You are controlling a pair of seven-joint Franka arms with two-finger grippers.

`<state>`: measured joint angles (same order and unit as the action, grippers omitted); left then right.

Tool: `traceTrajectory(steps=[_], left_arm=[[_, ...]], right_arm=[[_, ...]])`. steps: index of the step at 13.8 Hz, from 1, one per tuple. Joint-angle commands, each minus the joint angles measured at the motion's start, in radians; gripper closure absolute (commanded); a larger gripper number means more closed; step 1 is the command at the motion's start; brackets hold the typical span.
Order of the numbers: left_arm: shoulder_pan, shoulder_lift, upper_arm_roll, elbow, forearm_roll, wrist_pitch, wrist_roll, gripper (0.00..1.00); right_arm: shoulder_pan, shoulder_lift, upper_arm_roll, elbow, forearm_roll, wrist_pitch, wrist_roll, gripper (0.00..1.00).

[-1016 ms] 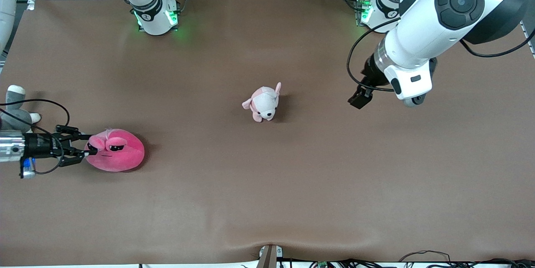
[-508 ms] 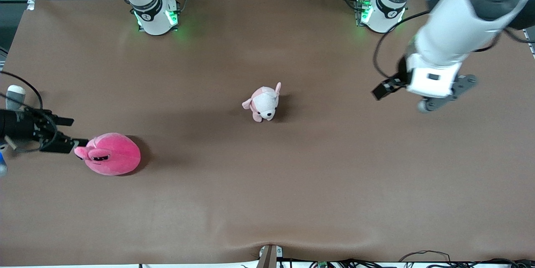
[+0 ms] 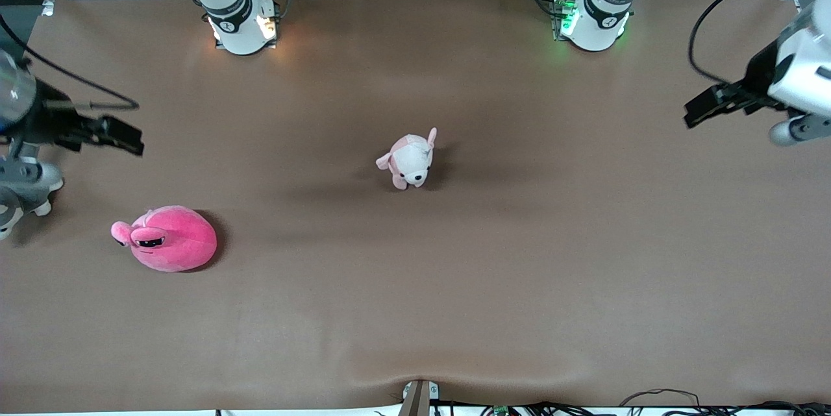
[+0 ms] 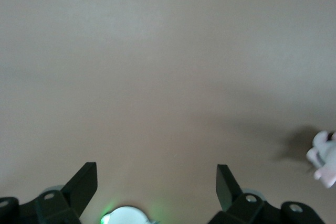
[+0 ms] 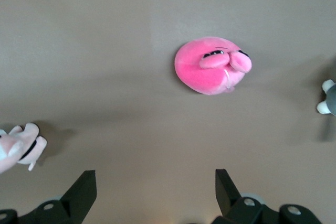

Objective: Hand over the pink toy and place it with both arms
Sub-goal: 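Lower the plush, open the right gripper while the left gripper returns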

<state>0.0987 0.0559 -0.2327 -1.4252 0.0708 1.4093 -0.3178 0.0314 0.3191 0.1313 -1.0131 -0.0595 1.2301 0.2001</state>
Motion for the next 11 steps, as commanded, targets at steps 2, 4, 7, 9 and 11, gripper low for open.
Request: traceTrajectory(steps=[2, 4, 7, 9, 11], left_arm=[[0.056, -0.051, -0.01, -0.04, -0.003, -0.015, 0.088, 0.0], [0.049, -0.126, 0.004, -0.134, -0.006, 0.038, 0.091, 0.0], [-0.092, -0.296, 0.122, -0.342, -0.006, 0.112, 0.094, 0.0], [-0.146, -0.336, 0.165, -0.376, -0.006, 0.108, 0.094, 0.0], [-0.146, -0.338, 0.159, -0.368, -0.006, 0.105, 0.095, 0.0]], right_arm=[[-0.085, -0.177, -0.009, -0.272, 0.07, 0.084, -0.047, 0.0], [-0.096, -0.294, -0.01, -0.442, 0.072, 0.164, -0.056, 0.0], [-0.099, -0.377, -0.01, -0.587, 0.073, 0.279, -0.067, 0.0], [-0.088, -0.371, -0.004, -0.585, 0.073, 0.284, -0.071, 0.0], [-0.065, -0.37, -0.005, -0.585, 0.072, 0.295, -0.103, 0.0]])
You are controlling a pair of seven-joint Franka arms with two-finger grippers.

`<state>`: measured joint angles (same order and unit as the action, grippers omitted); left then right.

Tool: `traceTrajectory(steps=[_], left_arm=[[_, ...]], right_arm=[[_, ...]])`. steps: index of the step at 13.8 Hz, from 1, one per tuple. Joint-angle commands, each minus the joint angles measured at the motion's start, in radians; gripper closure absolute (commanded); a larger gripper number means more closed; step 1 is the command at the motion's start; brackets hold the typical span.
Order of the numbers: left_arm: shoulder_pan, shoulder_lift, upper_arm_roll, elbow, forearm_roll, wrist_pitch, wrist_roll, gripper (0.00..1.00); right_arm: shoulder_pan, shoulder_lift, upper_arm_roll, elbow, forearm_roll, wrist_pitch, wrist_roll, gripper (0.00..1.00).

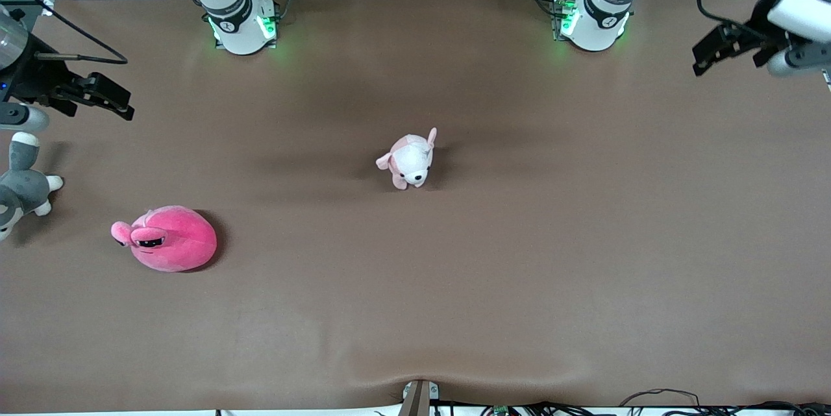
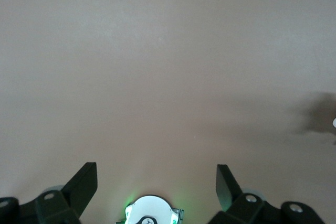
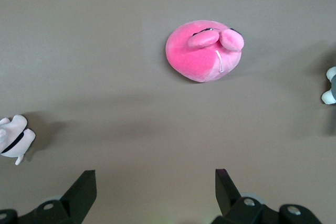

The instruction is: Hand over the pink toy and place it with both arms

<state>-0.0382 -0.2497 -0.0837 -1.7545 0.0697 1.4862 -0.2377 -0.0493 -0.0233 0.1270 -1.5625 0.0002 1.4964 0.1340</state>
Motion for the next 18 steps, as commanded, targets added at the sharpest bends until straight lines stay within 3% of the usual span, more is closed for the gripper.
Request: traceTrajectory(steps=[1, 10, 18], left_arm=[[-0.009, -0.036, 0.007, -0.036, -0.005, 0.025, 0.017, 0.0], [0.0, -0.005, 0.012, -0.013, -0.087, 0.02, 0.018, 0.0], [0.005, 0.052, 0.018, 0.052, -0.068, 0.017, 0.012, 0.0]], right_arm=[[0.014, -0.027, -0.001, -0.036, 0.011, 0.031, -0.086, 0.0], [-0.011, -0.027, -0.007, -0.037, 0.012, 0.025, -0.162, 0.0], [-0.018, -0.026, -0.007, -0.036, 0.012, 0.015, -0.159, 0.0]])
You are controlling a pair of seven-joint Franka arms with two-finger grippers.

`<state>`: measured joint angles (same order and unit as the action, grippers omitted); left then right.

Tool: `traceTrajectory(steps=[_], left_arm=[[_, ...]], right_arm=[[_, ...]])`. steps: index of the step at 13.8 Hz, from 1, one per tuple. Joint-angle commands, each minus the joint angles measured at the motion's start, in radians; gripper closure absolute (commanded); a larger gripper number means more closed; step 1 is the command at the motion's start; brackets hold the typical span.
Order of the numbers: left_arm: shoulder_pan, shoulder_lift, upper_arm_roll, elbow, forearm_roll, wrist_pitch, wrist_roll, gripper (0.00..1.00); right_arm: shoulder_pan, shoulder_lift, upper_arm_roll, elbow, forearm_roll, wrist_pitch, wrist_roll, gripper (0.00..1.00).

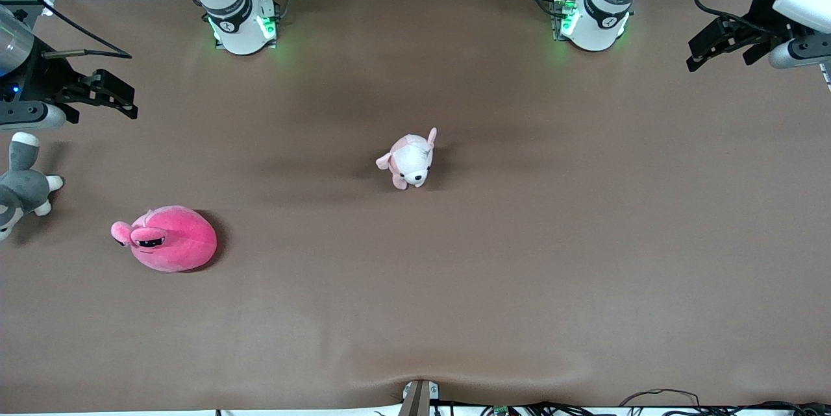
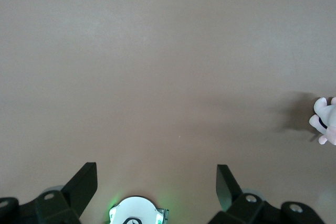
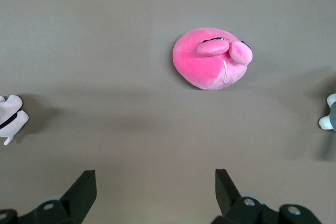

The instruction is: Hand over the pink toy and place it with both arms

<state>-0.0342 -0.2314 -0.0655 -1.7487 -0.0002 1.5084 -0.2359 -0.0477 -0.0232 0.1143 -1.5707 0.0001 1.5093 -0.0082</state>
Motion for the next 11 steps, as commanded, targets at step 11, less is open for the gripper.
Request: traceTrajectory(steps=[11], left_arm=[[-0.001, 0.041, -0.002, 0.06, 0.042, -0.036, 0.01, 0.0]], right_arm=[[-0.043, -0.024, 0.005, -0.028, 0.012, -0.006, -0.009, 0.0]])
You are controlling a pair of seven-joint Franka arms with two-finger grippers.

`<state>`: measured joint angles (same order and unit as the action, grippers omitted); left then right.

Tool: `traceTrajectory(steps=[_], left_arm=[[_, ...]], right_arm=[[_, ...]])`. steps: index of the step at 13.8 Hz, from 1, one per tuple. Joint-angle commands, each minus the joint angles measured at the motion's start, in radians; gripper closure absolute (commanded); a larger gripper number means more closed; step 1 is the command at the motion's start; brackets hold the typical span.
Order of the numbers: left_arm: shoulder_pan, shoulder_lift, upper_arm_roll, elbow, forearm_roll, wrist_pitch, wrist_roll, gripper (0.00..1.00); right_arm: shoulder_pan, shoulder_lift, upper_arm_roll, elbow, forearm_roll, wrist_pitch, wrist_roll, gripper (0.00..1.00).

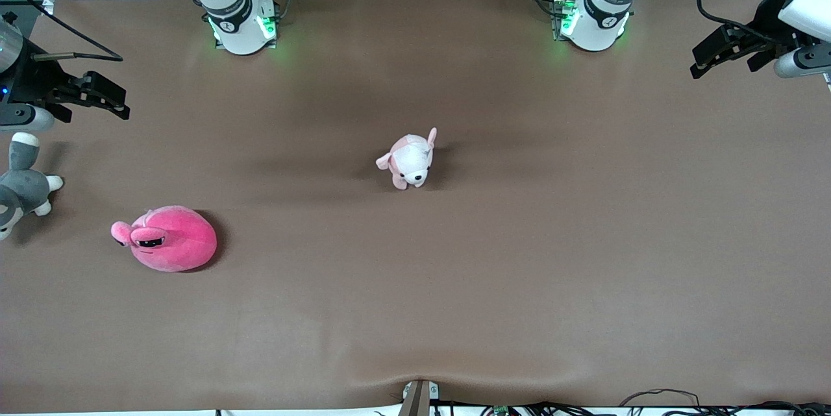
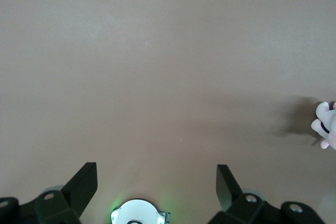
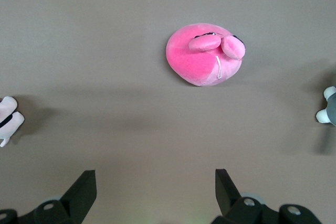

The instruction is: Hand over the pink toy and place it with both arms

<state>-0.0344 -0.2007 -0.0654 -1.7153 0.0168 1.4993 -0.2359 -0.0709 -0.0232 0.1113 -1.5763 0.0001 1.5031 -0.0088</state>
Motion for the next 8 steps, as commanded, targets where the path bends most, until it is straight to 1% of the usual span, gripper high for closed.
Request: traceTrajectory(steps=[1, 8], left_arm=[[-0.001, 0.01, -0.004, 0.026, 0.025, -0.027, 0.01, 0.0], [-0.001, 0.01, -0.005, 0.032, 0.025, -0.027, 0.009, 0.0]], right_arm=[[-0.02, -0.023, 0.008, -0.021, 0.012, 0.0, -0.008, 0.0], [-0.032, -0.015, 0.007, -0.019, 0.008, 0.002, -0.011, 0.0]])
